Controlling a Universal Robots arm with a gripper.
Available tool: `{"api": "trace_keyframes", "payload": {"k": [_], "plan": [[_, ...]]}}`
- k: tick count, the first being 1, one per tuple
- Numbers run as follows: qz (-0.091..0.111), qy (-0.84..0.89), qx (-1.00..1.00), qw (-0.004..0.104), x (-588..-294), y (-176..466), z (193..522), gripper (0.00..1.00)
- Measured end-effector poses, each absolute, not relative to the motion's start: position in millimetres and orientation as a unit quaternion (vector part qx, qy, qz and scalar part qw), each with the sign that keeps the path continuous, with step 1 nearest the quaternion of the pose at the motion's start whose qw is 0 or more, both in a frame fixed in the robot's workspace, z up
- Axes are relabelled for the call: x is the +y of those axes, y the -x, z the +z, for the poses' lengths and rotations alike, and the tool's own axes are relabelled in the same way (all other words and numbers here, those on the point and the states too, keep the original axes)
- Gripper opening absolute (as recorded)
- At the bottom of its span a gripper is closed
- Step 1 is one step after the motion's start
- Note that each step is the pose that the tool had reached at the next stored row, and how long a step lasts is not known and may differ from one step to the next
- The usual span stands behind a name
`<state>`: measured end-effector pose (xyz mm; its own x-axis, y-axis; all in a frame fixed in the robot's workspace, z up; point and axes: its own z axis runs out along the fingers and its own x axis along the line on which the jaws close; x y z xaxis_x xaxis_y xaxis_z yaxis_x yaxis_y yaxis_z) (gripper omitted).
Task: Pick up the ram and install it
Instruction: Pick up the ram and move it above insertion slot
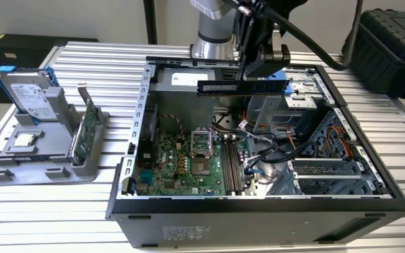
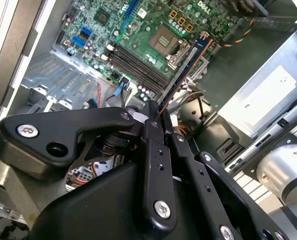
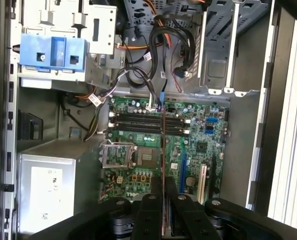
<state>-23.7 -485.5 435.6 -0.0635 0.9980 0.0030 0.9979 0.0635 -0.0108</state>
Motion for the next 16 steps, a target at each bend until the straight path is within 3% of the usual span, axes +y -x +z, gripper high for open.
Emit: {"api": "trace_keyframes", "payload": {"k": [16], "plan": [[0.003, 0.686, -0.728, 0.005, -485.4, -8.1, 435.6, 0.00]]}}
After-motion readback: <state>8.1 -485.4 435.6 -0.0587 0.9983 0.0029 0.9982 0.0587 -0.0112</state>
